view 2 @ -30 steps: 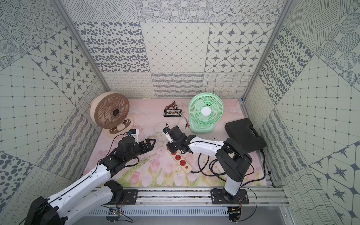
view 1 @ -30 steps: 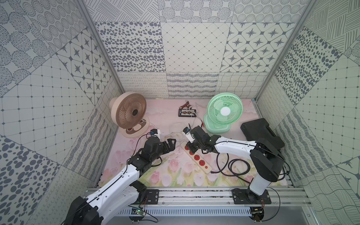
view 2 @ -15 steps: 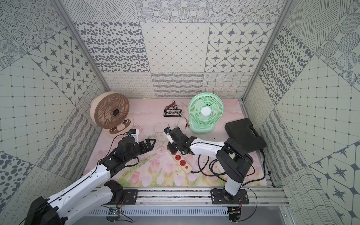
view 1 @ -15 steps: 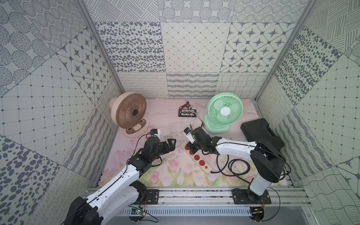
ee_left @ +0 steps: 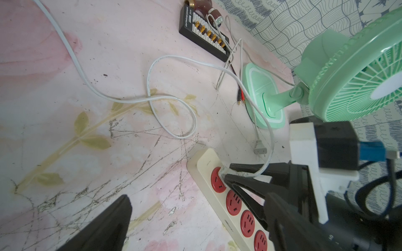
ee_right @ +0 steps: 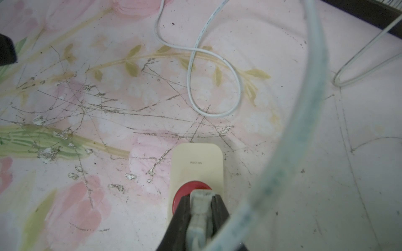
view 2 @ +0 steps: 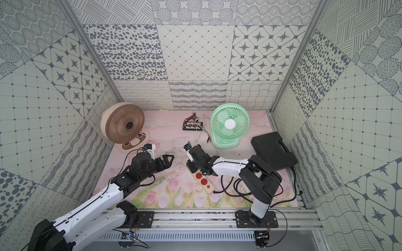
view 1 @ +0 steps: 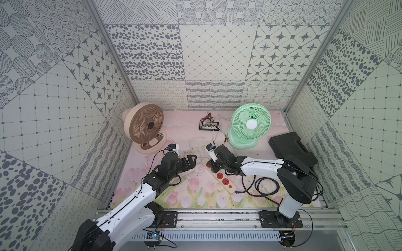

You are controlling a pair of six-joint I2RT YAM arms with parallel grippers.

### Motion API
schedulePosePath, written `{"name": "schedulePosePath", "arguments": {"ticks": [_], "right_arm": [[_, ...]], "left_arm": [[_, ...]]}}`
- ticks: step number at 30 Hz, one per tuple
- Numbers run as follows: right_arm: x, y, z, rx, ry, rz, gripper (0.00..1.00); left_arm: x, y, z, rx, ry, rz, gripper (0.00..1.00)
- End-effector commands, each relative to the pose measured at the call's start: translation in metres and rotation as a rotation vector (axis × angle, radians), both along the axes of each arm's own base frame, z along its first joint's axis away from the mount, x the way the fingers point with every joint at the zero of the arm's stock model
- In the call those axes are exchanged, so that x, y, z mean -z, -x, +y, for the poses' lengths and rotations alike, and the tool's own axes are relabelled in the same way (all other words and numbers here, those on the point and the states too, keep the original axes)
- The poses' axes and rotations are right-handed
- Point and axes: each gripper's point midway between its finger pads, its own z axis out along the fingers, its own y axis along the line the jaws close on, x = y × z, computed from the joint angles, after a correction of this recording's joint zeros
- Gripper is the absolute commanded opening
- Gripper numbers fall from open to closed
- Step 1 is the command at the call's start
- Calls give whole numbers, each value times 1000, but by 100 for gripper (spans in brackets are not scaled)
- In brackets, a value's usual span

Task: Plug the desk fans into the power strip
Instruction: Insert the plug into the socket.

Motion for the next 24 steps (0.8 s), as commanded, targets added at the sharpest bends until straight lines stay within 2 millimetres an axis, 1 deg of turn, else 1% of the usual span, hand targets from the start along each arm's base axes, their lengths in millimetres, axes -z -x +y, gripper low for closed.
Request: {"name": "schedulePosePath", "arguments": {"ticks": [1,7,14,19,21,24], "right_arm": [[82,53,-56,-3,270,233,0],[69,48,-50,-1,242,208,0],[70,48,-48,-1,254,198,0],[66,47,-47,3,251,190,0],[60,45,-45,10,242,186,4],[47,41,-40,25,218,180,16]], "left_arm": [[-5,-5,3,-11,-14,-26,99],[-5,-5,2,-9,-13,-24,100],[-5,-5,3,-10,-16,-22,99],[-4,-5,3,-9,-16,-19,99],[-5,-5,2,-8,-17,-19,99],[-4,-5,2,-8,-17,-17,100]]}}
